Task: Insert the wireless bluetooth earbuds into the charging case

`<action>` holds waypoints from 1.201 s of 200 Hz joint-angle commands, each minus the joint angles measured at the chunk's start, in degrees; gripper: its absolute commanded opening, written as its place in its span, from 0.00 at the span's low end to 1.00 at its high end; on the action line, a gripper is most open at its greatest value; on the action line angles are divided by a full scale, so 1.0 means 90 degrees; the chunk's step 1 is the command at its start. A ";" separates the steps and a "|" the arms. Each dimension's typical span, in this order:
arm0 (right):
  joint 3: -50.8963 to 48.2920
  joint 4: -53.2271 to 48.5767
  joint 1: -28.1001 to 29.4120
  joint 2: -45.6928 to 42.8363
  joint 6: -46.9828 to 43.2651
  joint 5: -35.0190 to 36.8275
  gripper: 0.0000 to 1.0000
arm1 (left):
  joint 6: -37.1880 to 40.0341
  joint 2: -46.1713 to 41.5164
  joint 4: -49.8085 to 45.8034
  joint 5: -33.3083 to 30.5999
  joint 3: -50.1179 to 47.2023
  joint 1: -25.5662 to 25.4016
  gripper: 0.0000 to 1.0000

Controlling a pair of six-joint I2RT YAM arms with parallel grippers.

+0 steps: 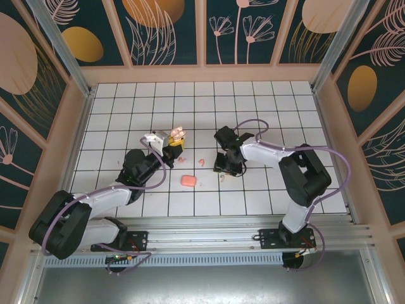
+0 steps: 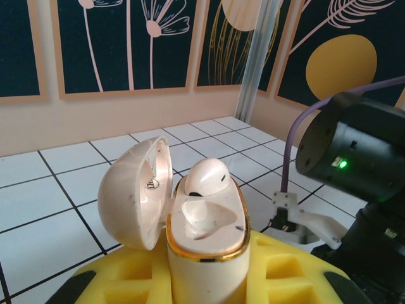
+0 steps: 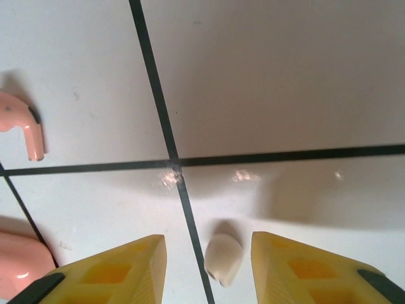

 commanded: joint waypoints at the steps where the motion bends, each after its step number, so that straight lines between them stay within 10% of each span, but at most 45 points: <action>1: 0.0103 -0.0587 0.0022 -0.0347 0.0121 0.0213 0.40 | 0.0141 -0.0127 0.0100 -0.0014 0.0201 0.0038 0.04; 240: -0.0064 0.0006 0.0143 0.0483 0.0051 -0.0136 0.26 | 0.0158 -0.0174 0.0074 -0.0040 0.0166 0.0037 0.04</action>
